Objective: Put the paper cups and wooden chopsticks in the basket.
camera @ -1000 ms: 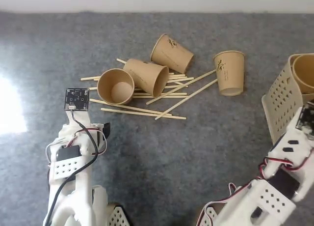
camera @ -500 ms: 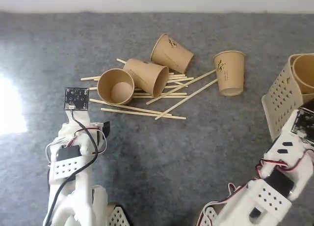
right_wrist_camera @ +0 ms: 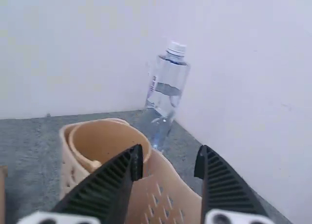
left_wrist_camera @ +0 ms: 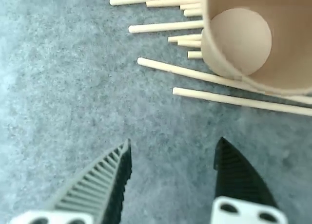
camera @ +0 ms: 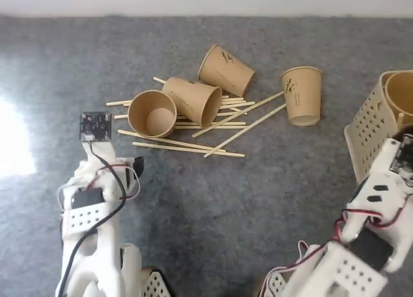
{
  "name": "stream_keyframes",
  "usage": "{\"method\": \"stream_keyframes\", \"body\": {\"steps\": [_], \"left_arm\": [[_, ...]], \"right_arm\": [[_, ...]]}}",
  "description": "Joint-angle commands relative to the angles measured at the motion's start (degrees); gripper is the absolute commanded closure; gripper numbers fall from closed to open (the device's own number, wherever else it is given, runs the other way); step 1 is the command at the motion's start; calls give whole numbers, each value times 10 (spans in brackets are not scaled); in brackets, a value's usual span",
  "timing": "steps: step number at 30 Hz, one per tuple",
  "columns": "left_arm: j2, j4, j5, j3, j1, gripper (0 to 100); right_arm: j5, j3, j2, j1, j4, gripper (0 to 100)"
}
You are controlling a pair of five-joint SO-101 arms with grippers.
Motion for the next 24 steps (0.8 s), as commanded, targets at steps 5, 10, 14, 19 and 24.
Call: {"method": "stream_keyframes", "body": {"steps": [5,10,14,19,24], "left_arm": [[-5,308,-55,-281,19,739],[-3,352,-53,-388,25,738],[0,372,-28,-454,49,738],[1,376,-25,-490,99,739],[26,329,-25,-493,113,739]], "right_arm": [[24,-168,-26,-124,267,823],[20,-178,-26,-196,386,823],[18,-178,-26,-209,455,823],[49,-140,-27,-209,480,824],[129,-26,-27,-205,452,823]]}}
